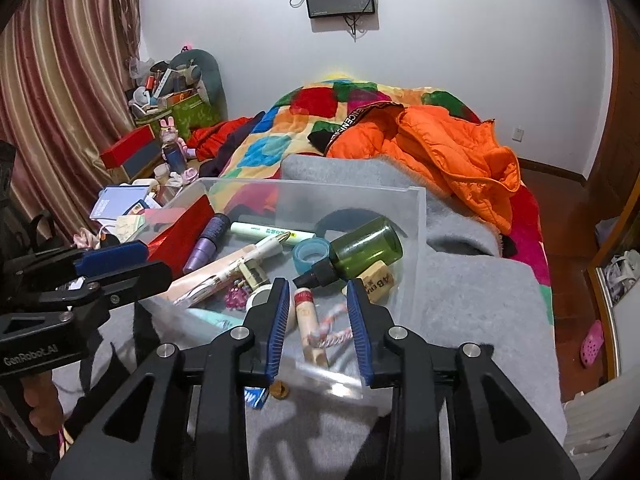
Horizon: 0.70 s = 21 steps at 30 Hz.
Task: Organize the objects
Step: 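Drop the rope ring into the box while the left tool drops the pink charm in, then grasp the small brown ball with the right tool while the left tool grasps the blue Max box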
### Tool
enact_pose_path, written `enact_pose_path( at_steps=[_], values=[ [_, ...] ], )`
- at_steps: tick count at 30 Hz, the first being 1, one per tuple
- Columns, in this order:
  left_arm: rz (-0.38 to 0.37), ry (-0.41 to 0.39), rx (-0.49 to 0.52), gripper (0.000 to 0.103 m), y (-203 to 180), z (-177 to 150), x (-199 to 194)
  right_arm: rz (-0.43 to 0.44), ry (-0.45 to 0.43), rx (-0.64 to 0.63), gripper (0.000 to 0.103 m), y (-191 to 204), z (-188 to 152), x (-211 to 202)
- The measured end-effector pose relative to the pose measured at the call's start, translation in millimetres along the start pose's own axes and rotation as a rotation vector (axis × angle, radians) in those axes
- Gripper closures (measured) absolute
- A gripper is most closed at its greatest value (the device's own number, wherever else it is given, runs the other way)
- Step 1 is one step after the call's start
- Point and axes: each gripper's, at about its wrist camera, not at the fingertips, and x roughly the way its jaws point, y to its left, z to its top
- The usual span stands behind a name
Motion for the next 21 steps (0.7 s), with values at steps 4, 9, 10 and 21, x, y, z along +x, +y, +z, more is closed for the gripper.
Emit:
enact_pose_path(
  at_steps=[4,9,10,21],
  values=[
    [0.009,0.000,0.029,0.046,-6,-12,-11,-0.001,-0.017,-0.008,0.074,0,-7,-16],
    [-0.010,0.049,0.052,0.042,-15,-34,-8,-0.001,-0.049,-0.020,0.070,-1,-17,-39],
    [-0.014,0.069,0.054,0.041,-17,-39,-3,-0.001,-0.053,-0.022,0.070,-1,-19,-42],
    [-0.032,0.254,0.060,0.041,-37,-53,58,0.003,-0.010,-0.006,0.067,-7,-51,-47]
  ],
)
